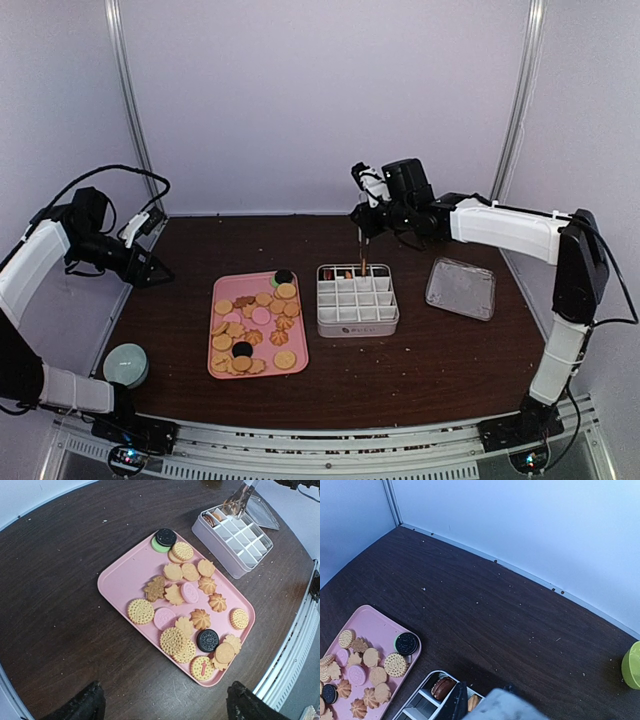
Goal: Pack the cookies
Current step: Place the fake cookies in the empty pocket of the box.
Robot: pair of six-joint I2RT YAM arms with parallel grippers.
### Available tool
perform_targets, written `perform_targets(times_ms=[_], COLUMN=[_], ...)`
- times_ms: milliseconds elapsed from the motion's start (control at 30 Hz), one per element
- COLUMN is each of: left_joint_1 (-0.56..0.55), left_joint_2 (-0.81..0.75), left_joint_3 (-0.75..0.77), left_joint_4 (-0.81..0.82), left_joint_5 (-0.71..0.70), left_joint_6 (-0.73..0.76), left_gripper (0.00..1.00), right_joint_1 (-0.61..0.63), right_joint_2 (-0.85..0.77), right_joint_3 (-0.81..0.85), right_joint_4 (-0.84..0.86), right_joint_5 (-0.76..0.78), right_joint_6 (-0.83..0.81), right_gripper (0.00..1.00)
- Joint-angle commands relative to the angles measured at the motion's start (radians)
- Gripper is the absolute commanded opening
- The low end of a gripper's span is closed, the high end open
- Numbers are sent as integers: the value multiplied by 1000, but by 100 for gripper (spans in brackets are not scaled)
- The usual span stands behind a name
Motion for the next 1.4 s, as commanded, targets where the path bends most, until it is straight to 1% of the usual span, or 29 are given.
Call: perform_targets(times_ms=[0,200,467,800,900,1033,1267,1367], left_joint_1=[5,6,6,6,7,6,6,6], left_joint_2=[9,16,18,16,14,8,7,5], left_joint_3=[29,35,41,46,45,42,45,43], left_joint_4=[6,6,6,6,6,6,6,6], left_joint_5=[23,29,26,26,26,27,29,28], left_joint_6=[18,14,11,5,3,3,-1,-3], left_gripper=[87,86,86,86,87,86,86,86], right_joint_1=[-11,-15,-19,-21,-19,-15,-5,-2], right_joint_2=[12,25,70,81,71,33,-21,-27], right_joint_3=[51,82,128,123,119,70,-23,-49], right_joint_4=[23,16,-54,-94,-121,-128,-115,-117], right_joint_5=[-14,-27,-32,-61,-91,-134,-167,-213], right_joint_6=[-10,-16,-84,-122,-166,-250,-435,-520], right_gripper=[0,0,0,1,2,3,4,3])
